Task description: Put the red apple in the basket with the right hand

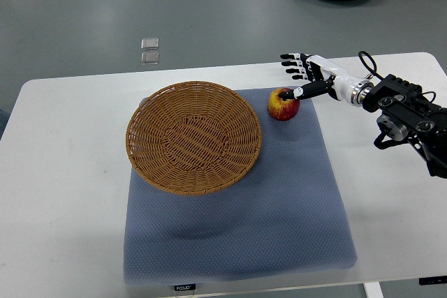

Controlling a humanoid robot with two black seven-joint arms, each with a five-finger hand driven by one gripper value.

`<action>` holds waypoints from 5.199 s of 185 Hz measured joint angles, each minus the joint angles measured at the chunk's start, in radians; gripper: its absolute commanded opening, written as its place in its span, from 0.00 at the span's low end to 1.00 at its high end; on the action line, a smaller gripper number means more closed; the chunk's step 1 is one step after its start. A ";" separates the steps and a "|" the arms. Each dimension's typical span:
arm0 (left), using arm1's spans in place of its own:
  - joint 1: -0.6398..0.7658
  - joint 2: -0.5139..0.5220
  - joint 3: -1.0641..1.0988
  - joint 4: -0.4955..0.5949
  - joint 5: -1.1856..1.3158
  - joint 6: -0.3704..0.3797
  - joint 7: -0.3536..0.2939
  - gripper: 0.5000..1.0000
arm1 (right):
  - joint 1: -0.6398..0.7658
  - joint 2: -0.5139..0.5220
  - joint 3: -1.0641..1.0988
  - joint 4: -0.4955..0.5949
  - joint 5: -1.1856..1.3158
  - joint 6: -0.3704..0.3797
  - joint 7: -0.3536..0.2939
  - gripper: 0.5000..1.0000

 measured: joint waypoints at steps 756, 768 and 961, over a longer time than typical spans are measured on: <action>-0.002 0.000 0.000 0.002 0.000 0.000 0.000 1.00 | 0.444 0.259 -0.684 0.080 -0.422 -0.172 0.239 0.81; -0.002 0.000 0.000 0.002 0.000 0.000 0.000 1.00 | 0.443 0.259 -0.624 0.075 -0.369 -0.164 0.237 0.81; -0.002 0.000 -0.005 0.001 0.000 0.000 -0.001 1.00 | -0.048 0.073 0.061 0.018 0.543 -0.393 -0.029 0.81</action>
